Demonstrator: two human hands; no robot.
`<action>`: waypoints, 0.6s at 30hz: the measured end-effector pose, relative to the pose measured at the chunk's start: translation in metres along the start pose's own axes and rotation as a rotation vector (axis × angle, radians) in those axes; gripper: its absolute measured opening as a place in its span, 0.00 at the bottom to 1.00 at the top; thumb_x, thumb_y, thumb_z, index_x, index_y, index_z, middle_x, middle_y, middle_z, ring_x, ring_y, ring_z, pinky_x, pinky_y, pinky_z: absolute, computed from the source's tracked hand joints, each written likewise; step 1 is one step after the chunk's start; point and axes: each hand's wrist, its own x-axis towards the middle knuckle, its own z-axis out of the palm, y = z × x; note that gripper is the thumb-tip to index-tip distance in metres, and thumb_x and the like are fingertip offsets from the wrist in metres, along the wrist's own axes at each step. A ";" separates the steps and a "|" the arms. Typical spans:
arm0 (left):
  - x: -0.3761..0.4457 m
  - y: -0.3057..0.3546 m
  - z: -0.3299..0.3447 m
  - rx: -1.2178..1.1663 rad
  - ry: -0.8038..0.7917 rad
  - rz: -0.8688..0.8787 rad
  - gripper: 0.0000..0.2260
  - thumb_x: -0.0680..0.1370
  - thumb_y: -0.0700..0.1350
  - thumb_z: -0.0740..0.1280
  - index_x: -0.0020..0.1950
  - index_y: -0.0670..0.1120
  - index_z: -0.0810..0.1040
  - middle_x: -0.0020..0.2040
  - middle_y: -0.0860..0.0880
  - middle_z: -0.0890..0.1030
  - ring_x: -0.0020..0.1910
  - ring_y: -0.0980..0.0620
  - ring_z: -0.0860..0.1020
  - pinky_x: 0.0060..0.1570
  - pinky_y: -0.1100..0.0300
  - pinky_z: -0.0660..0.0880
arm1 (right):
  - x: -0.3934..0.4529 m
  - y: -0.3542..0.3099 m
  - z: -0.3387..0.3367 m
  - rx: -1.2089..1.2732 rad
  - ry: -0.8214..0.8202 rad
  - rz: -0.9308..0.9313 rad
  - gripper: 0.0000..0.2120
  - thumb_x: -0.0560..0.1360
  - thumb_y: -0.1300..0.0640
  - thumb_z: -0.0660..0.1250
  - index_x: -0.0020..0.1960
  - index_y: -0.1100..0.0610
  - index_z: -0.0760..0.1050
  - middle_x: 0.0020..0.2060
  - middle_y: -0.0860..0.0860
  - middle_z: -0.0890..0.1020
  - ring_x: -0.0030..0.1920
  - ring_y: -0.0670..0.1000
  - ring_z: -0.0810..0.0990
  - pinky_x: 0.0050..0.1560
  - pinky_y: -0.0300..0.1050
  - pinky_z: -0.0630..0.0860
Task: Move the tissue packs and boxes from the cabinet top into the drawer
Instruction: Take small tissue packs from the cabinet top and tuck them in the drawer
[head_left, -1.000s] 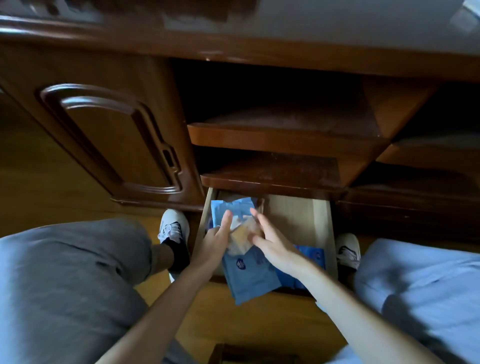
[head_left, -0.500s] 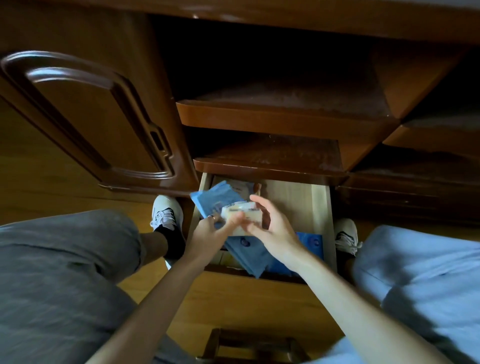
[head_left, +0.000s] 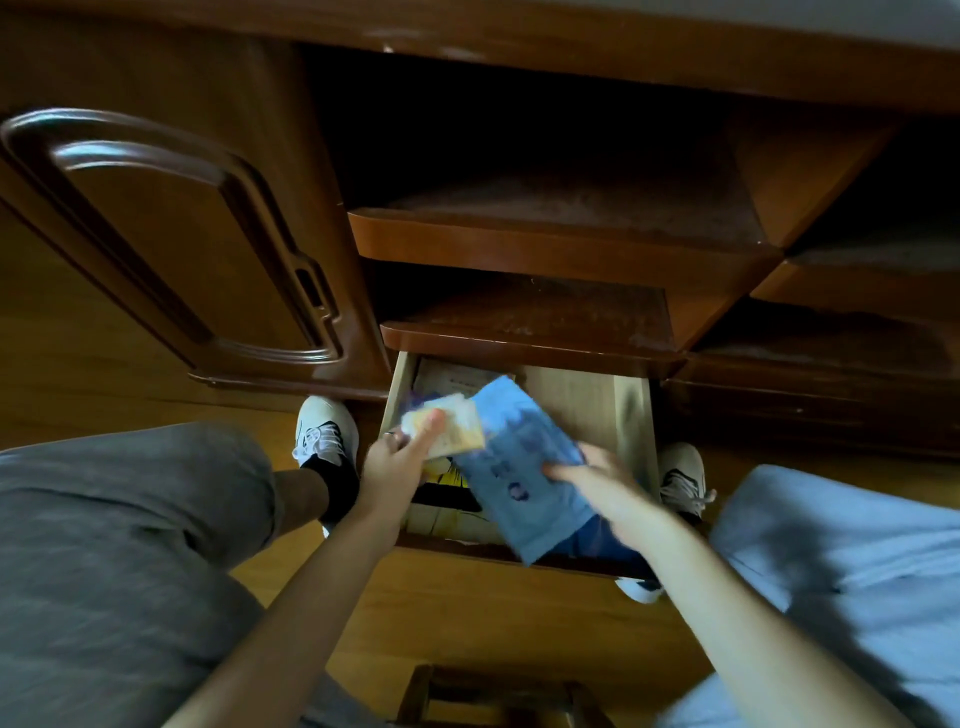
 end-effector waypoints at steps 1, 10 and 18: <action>0.002 0.004 -0.003 -0.051 0.067 0.003 0.15 0.75 0.57 0.73 0.48 0.45 0.80 0.43 0.48 0.83 0.38 0.53 0.83 0.38 0.55 0.81 | 0.005 0.001 -0.010 0.045 0.091 0.013 0.13 0.73 0.55 0.76 0.57 0.52 0.81 0.43 0.49 0.89 0.44 0.50 0.88 0.41 0.44 0.81; 0.007 0.005 -0.007 -0.140 0.046 0.089 0.18 0.77 0.50 0.74 0.60 0.42 0.73 0.53 0.42 0.84 0.44 0.46 0.87 0.38 0.52 0.84 | 0.061 0.004 -0.064 -0.534 0.550 0.119 0.07 0.76 0.52 0.70 0.54 0.48 0.81 0.44 0.50 0.81 0.37 0.51 0.76 0.31 0.39 0.64; 0.017 -0.015 -0.001 -0.057 -0.018 0.031 0.14 0.77 0.52 0.73 0.57 0.49 0.74 0.42 0.47 0.87 0.34 0.47 0.85 0.32 0.54 0.83 | 0.104 0.020 -0.060 -0.503 0.756 0.036 0.17 0.81 0.56 0.64 0.69 0.54 0.73 0.64 0.60 0.81 0.61 0.64 0.80 0.54 0.53 0.75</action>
